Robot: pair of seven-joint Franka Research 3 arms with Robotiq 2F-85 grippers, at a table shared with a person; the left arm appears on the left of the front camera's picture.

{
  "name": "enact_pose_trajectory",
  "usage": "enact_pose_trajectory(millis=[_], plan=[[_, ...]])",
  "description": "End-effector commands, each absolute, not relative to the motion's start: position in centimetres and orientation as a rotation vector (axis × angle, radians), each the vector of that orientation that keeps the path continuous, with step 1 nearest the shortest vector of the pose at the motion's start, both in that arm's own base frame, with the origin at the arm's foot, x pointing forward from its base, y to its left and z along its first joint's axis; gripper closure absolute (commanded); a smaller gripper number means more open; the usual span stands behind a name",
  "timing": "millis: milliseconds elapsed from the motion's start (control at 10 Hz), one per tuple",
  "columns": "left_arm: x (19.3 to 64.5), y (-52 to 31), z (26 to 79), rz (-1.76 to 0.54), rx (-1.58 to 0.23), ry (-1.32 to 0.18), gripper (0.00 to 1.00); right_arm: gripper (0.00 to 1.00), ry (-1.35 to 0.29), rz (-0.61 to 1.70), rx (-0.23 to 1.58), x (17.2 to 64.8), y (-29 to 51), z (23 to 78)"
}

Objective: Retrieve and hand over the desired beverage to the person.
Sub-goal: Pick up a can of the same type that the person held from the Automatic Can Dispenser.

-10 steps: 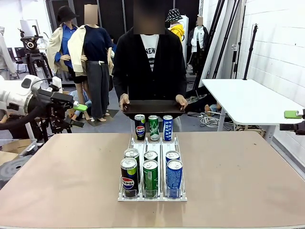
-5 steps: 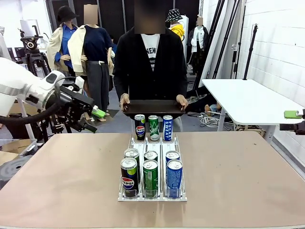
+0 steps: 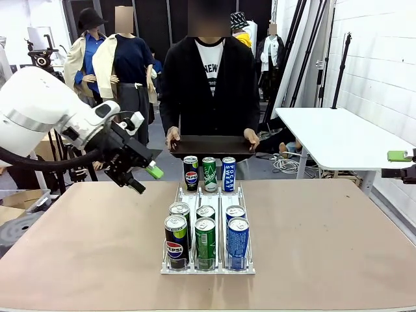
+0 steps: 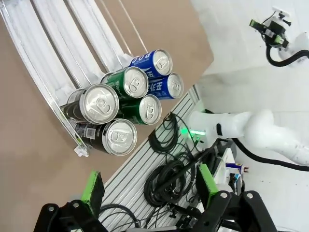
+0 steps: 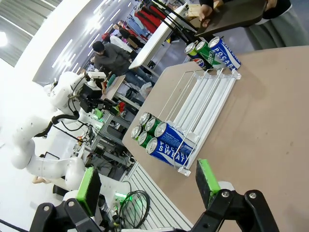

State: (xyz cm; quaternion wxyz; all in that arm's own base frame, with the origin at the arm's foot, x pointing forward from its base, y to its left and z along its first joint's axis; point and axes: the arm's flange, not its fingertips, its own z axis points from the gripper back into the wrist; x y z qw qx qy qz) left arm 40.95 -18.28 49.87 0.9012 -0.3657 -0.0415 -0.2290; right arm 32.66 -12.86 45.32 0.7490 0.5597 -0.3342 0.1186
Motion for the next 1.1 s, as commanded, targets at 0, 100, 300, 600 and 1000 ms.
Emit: enact_pose_trajectory(millis=[0,100,300,600,1000], plan=[[41.0,-20.9,50.6,-0.470,-0.661,-0.070,0.00,0.00,-0.763,0.266,1.243,32.9,-12.8,45.3],[40.9,-21.8,50.7,-0.475,-0.636,-0.071,0.00,0.00,-0.763,0.266,1.243,32.9,-12.8,45.3],[41.5,-24.0,50.4,-0.465,-0.548,-0.060,0.00,0.00,-0.763,0.266,1.243,32.9,-12.8,45.3],[42.5,-25.9,48.8,-0.419,-0.438,-0.019,0.00,0.00,-0.763,0.266,1.243,32.9,-12.8,45.3],[41.4,-29.7,46.7,-0.422,-0.296,0.021,0.00,0.00,-0.763,0.266,1.243,32.9,-12.8,45.3]])
